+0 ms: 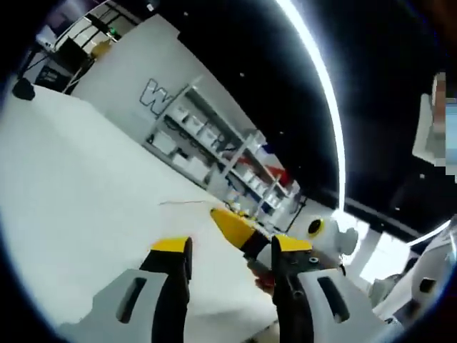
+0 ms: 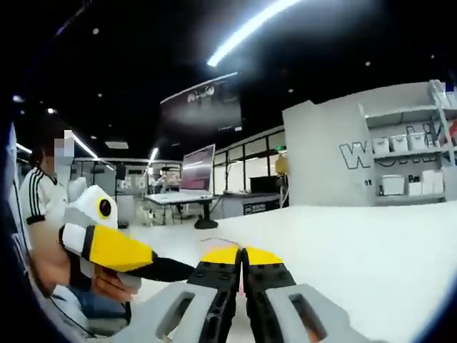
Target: Open the resealable bag by pulling the two sides of the seal apart until the entire bag opening is separated and visibly accessible.
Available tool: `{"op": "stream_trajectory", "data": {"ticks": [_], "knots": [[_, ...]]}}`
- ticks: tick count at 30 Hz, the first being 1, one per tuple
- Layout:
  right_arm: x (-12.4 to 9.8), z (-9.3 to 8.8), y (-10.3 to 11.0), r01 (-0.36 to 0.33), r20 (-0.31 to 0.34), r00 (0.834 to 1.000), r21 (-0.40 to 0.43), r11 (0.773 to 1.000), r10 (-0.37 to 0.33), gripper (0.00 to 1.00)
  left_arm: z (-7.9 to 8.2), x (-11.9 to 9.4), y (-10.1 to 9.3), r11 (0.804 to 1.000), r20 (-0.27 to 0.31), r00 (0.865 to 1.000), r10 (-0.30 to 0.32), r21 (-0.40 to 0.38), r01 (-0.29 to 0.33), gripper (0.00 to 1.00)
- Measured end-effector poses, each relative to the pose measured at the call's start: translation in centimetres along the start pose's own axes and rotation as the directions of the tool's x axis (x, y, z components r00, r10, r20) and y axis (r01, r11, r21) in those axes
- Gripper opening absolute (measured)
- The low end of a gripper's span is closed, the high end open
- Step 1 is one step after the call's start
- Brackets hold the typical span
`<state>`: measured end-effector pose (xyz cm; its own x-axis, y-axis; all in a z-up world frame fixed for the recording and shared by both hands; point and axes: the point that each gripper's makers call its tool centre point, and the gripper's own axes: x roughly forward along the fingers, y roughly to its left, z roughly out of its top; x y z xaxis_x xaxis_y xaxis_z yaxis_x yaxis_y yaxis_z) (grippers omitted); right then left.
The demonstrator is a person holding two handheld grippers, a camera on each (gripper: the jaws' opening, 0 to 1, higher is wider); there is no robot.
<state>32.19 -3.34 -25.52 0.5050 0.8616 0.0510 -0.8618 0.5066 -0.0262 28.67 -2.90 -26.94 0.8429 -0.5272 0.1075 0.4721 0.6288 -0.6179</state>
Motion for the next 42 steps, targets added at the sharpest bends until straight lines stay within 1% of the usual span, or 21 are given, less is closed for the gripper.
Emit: {"op": "stream_trajectory", "data": {"ticks": [1,2,3,5,7,14,18,21,24,27,30,35,42], "knots": [[-0.2,0.0,0.3,0.001,-0.005,1.0,-0.021,1.0,-0.001,0.0,-0.2,0.0,0.3,1.0,-0.007,1.0,0.003,-0.003,-0.003,0.33],[-0.3,0.0,0.4,0.001,-0.007,1.0,-0.028,1.0,-0.001,0.0,-0.4,0.0,0.4,1.0,-0.015,1.0,0.004,-0.005,-0.005,0.31],[-0.4,0.0,0.4,0.001,-0.008,1.0,-0.032,0.999,-0.001,0.0,-0.5,0.0,0.5,1.0,-0.016,1.0,0.005,-0.007,-0.005,0.3],[-0.7,-0.3,0.9,-0.005,-0.022,1.0,-0.071,0.997,0.004,0.0,-0.5,-0.1,0.9,0.999,0.003,1.0,0.011,-0.036,-0.011,0.29],[-0.8,-0.5,1.1,-0.011,-0.028,1.0,-0.075,0.997,0.009,0.0,-0.4,-0.1,1.0,0.998,0.015,1.0,0.013,-0.057,-0.012,0.29],[-1.2,-0.9,1.3,-0.019,-0.034,0.999,-0.059,0.998,0.017,0.0,0.1,-0.3,1.7,0.996,0.044,0.998,0.045,-0.084,-0.041,0.29],[-1.5,-1.2,1.8,-0.024,-0.051,0.999,-0.112,0.993,0.019,0.0,0.3,-0.4,1.9,0.994,0.062,0.997,0.054,-0.101,-0.047,0.26],[-1.7,-1.3,2.3,-0.033,-0.062,0.998,-0.164,0.986,0.023,0.0,0.5,-0.5,2.0,0.992,0.075,0.996,0.054,-0.121,-0.045,0.26],[-1.8,-1.5,2.8,-0.043,-0.071,0.997,-0.191,0.981,0.03,0.0,0.4,-0.7,2.0,0.99,0.08,0.995,0.056,-0.137,-0.045,0.25],[-1.8,-1.6,3.1,-0.053,-0.073,0.997,-0.184,0.981,0.04,0.0,0.5,-0.9,2.2,0.989,0.081,0.995,0.06,-0.143,-0.048,0.23],[-1.8,-1.7,3.2,-0.057,-0.072,0.996,-0.173,0.983,0.045,0.0,0.8,-1.1,2.4,0.988,0.091,0.994,0.061,-0.145,-0.047,0.18],[-1.8,-1.8,3.0,-0.058,-0.07,0.996,-0.148,0.987,0.048,0.0,1.0,-1.3,2.4,0.988,0.095,0.994,0.056,-0.15,-0.041,0.18],[-2.0,-1.9,3.0,-0.06,-0.07,0.996,-0.132,0.989,0.051,0.0,0.6,-1.2,2.4,0.989,0.082,0.995,0.059,-0.144,-0.047,0.18]]}}
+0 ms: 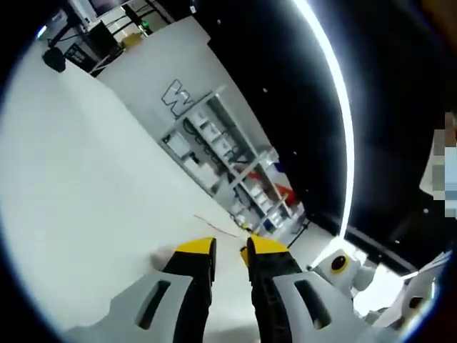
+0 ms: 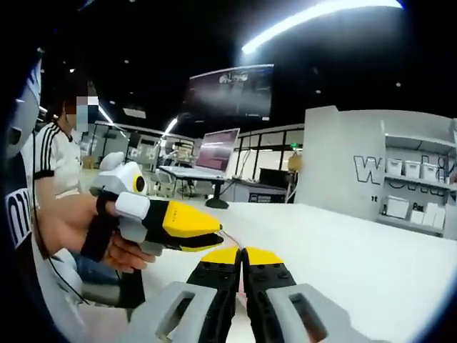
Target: Open the resealable bag by pulling the two sides of the seal apart until the entire bag opening is separated and visibly accessible.
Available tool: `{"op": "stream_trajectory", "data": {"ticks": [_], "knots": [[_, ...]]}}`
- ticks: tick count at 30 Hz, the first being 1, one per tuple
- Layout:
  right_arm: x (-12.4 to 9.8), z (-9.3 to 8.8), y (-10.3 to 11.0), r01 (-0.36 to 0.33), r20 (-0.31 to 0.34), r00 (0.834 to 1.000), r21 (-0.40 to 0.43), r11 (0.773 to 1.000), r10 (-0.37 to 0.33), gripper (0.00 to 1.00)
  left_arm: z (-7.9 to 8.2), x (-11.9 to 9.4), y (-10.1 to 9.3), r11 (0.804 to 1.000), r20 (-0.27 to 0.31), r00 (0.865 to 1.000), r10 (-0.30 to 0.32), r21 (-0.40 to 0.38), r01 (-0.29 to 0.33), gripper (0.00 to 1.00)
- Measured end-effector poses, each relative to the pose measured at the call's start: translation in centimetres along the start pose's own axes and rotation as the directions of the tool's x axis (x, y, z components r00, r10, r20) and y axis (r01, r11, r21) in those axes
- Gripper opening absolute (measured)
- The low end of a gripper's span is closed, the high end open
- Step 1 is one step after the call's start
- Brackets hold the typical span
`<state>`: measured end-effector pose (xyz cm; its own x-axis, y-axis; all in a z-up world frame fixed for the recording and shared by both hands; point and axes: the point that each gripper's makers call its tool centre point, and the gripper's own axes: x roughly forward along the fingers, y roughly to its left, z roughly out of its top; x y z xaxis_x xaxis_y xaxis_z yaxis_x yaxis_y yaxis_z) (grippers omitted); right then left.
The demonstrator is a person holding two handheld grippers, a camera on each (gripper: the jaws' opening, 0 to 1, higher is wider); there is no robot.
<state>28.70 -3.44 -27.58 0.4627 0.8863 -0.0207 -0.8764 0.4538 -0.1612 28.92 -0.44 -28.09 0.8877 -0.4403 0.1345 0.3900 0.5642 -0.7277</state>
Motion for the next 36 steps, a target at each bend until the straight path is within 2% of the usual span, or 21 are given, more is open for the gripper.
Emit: {"op": "stream_trajectory", "data": {"ticks": [6,16,18,22,29,31,33,36], "knots": [[-0.2,-0.1,-0.2,0.005,-0.003,1.0,0.009,1.0,-0.005,0.0,-0.4,0.2,0.1,1.0,-0.018,1.0,0.007,0.024,-0.007,0.14],[-0.5,-0.2,0.0,-0.004,-0.019,1.0,-0.019,1.0,0.003,0.0,-0.4,0.3,0.1,1.0,-0.026,1.0,0.003,-0.022,-0.004,0.14],[-0.5,-0.3,0.1,-0.007,-0.023,1.0,-0.022,1.0,0.007,0.0,-0.7,0.3,0.1,1.0,-0.035,0.999,0.004,-0.031,-0.005,0.12],[-0.5,-0.5,0.3,-0.016,-0.035,0.999,-0.021,1.0,0.016,0.0,-0.9,0.4,-0.2,0.999,-0.044,0.999,-0.013,-0.043,0.011,0.02],[-0.6,-0.6,0.4,-0.031,-0.051,0.998,-0.026,0.999,0.029,0.0,-0.9,0.3,-0.3,0.998,-0.051,0.999,-0.013,-0.056,0.01,0.01],[-0.7,-0.6,0.6,-0.048,-0.058,0.997,-0.037,0.998,0.046,0.0,-0.9,0.2,-0.4,0.999,-0.055,0.998,-0.012,-0.042,0.01,0.01],[-0.9,-0.9,0.9,-0.082,-0.093,0.993,-0.065,0.995,0.076,0.0,-0.8,0.0,-0.4,1.0,-0.057,0.998,0.002,-0.007,-0.003,0.01],[-1.5,-0.8,0.8,-0.091,-0.106,0.991,-0.085,0.992,0.081,0.0,-0.7,-0.3,-0.3,1.0,-0.07,0.997,0.014,0.022,-0.012,0.01]]}}
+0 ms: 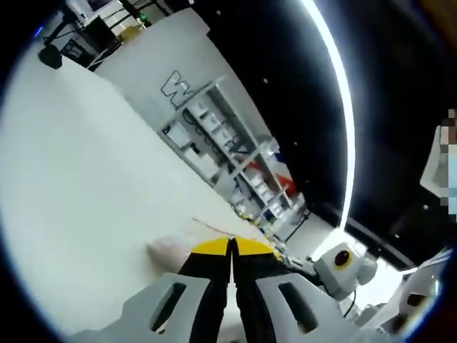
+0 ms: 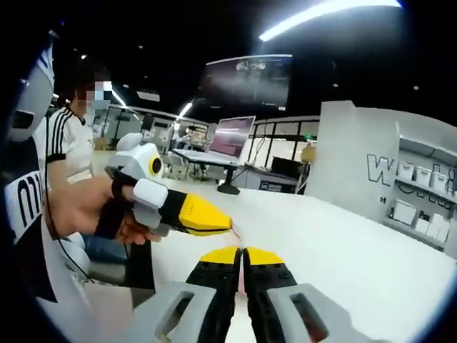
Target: Open the resealable bag by pulling the two sides of the seal apart until the entire bag opening is separated and visibly accessible.
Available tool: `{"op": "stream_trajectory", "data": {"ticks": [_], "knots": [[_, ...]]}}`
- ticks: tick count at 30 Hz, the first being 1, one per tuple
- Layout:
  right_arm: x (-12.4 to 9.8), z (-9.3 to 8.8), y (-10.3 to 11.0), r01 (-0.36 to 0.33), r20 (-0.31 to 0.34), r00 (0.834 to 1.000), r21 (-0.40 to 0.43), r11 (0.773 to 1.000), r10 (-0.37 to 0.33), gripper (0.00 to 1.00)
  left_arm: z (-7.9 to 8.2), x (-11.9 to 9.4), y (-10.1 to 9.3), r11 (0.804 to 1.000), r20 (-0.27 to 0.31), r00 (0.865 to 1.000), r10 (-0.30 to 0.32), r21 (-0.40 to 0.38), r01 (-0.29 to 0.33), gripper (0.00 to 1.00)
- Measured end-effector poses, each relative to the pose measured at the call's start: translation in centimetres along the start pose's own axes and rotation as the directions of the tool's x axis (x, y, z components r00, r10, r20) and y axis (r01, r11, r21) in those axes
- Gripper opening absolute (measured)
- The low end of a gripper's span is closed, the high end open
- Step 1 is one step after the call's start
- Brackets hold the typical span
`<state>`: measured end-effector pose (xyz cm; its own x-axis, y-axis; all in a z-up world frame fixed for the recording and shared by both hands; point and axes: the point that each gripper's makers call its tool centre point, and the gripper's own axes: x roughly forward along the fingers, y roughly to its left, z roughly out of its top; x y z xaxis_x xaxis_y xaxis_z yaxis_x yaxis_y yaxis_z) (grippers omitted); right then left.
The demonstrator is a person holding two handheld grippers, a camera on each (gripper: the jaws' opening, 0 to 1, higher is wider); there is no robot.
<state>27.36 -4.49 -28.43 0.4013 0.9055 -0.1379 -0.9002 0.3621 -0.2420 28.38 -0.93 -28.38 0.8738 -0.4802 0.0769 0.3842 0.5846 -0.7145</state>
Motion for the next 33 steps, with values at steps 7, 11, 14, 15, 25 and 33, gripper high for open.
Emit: {"op": "stream_trajectory", "data": {"ticks": [7,11,14,15,25,33], "knots": [[-1.6,1.2,-0.2,-0.011,-0.013,1.0,-0.037,0.999,0.01,0.0,-0.2,-0.4,-0.5,0.997,-0.034,0.999,0.008,0.078,-0.005,0.01],[-1.4,1.5,-0.6,0.0,-0.012,1.0,-0.063,0.998,-0.001,0.0,-0.6,-0.3,-0.9,0.996,-0.052,0.999,-0.013,0.084,0.017,0.01],[-1.1,1.5,-0.4,-0.009,-0.016,1.0,-0.068,0.998,0.008,0.0,-0.8,-0.3,-1.0,0.996,-0.063,0.998,-0.024,0.082,0.029,0.01],[-1.0,1.6,-0.1,-0.019,-0.014,1.0,-0.07,0.997,0.018,0.0,-0.9,-0.4,-1.0,0.996,-0.065,0.998,-0.024,0.081,0.029,0.01],[0.4,1.8,2.2,-0.099,-0.066,0.994,-0.204,0.974,0.088,0.01,-1.1,-0.3,-1.0,0.994,-0.081,0.997,-0.017,0.104,0.025,0.01],[0.8,1.3,1.9,-0.102,-0.108,0.991,-0.257,0.961,0.077,0.01,-1.2,-0.3,-1.0,0.992,-0.088,0.996,-0.013,0.123,0.024,0.01]]}}
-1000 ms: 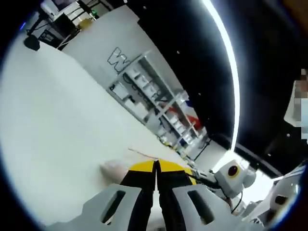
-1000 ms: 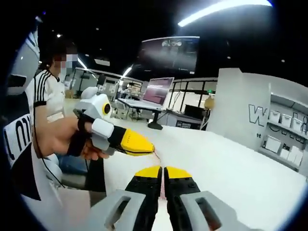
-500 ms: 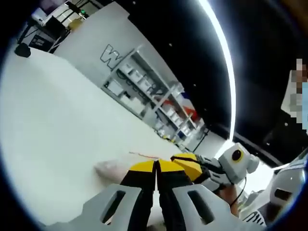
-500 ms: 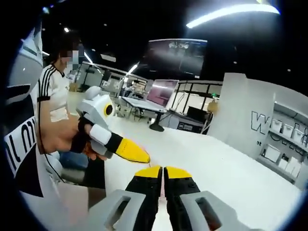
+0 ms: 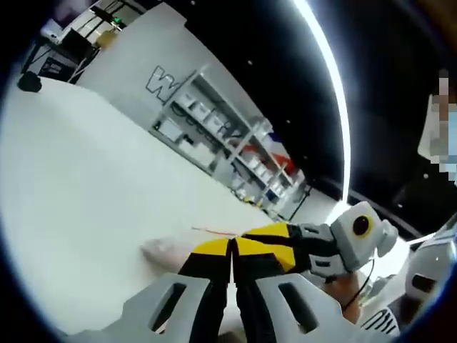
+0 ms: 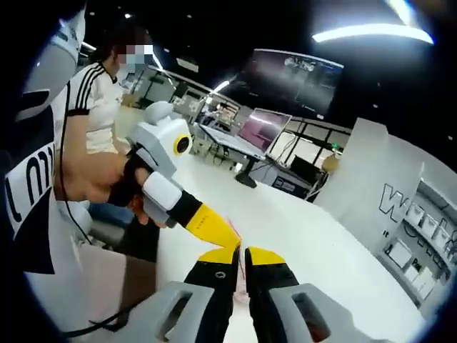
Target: Open the resealable bag by pulling the two sides of the seal apart until the entire bag opening is separated and visibly accessible.
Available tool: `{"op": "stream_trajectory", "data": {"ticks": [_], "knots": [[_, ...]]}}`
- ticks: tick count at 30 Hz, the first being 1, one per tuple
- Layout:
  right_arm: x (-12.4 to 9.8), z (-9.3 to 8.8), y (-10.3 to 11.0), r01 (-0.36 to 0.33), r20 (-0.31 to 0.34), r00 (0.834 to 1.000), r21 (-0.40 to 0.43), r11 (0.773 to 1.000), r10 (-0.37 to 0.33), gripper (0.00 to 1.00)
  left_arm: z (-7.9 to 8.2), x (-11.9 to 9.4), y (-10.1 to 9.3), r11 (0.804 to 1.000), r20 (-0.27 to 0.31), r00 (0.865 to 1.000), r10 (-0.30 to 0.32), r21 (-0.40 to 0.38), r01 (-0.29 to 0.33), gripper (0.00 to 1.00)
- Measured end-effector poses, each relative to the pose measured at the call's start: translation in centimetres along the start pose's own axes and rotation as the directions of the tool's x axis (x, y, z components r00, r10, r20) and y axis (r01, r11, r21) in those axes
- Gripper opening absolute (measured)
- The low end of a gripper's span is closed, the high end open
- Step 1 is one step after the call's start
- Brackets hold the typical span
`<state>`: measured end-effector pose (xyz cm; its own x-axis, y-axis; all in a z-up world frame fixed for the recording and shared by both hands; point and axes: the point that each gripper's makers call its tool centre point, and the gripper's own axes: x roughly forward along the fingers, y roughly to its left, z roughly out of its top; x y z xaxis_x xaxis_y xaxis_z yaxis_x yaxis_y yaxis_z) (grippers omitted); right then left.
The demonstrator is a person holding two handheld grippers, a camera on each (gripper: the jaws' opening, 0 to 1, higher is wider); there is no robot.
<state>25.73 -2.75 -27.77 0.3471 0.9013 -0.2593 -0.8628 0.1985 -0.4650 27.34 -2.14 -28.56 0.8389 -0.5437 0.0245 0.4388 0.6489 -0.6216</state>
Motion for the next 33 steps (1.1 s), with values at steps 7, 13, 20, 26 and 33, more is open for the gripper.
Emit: {"op": "stream_trajectory", "data": {"ticks": [7,13,20,26,33], "knots": [[0.2,-0.3,0.0,-0.009,-0.021,1.0,-0.01,1.0,0.009,0.0,-0.1,0.0,0.0,1.0,-0.006,1.0,0.005,0.017,-0.005,0.01],[0.2,-0.4,-0.1,-0.014,-0.028,1.0,-0.008,1.0,0.013,0.0,-0.2,0.1,0.1,0.999,-0.017,1.0,0.01,0.032,-0.009,0.01],[0.1,-0.4,-0.2,-0.006,-0.033,0.999,0.003,1.0,0.006,0.0,-0.6,0.0,0.1,0.998,-0.045,0.999,0.025,0.06,-0.023,0.01],[0.0,-0.6,-0.6,0.018,-0.033,0.999,0.0,1.0,-0.018,0.0,-1.3,0.1,0.0,0.997,-0.08,0.996,0.03,0.071,-0.025,0.0],[-0.1,-0.5,-1.2,0.049,-0.028,0.998,-0.016,0.999,-0.05,0.0,-2.0,0.2,-0.2,0.998,-0.114,0.993,0.018,0.064,-0.011,0.0]]}}
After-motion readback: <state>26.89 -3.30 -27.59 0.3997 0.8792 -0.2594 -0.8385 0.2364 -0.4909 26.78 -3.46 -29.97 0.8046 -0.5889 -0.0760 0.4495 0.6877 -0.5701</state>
